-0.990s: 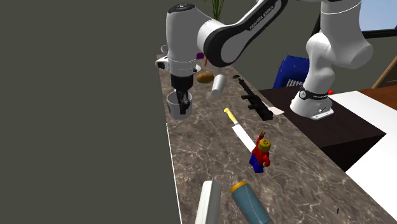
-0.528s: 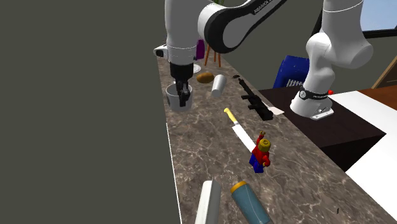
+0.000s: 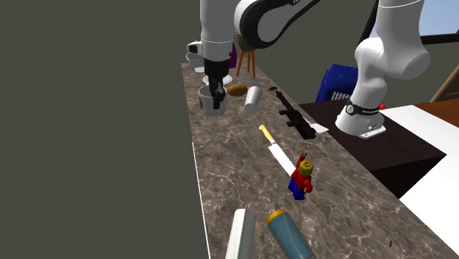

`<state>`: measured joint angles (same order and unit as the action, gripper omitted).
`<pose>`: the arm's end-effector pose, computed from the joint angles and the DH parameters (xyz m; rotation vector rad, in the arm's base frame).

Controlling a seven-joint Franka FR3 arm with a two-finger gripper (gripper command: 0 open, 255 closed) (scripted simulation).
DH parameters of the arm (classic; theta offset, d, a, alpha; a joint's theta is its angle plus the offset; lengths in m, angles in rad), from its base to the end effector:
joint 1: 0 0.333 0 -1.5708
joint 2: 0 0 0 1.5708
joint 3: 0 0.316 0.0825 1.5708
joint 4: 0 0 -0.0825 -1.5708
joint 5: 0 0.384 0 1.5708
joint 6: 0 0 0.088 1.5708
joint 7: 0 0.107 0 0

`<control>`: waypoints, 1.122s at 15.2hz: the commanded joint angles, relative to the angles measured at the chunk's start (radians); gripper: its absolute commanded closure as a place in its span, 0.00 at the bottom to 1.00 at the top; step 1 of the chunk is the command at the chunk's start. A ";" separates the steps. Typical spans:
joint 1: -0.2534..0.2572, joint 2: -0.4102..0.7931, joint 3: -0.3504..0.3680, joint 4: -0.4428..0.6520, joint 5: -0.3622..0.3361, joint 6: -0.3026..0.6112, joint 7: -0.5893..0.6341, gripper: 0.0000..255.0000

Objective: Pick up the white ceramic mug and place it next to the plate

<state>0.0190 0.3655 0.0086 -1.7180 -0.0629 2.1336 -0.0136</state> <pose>0.6582 0.0149 0.3798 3.0880 0.1124 0.0780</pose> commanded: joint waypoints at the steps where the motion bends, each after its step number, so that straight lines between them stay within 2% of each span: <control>1: -0.025 -0.038 -0.010 -0.058 0.005 0.022 -0.037 1.00; 9: -0.131 -0.159 -0.063 -0.234 0.028 0.084 -0.205 1.00; 17: -0.237 -0.229 -0.133 -0.331 0.048 0.117 -0.392 1.00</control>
<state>-0.2050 0.1399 -0.1154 -2.0435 -0.0177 2.2480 -0.3800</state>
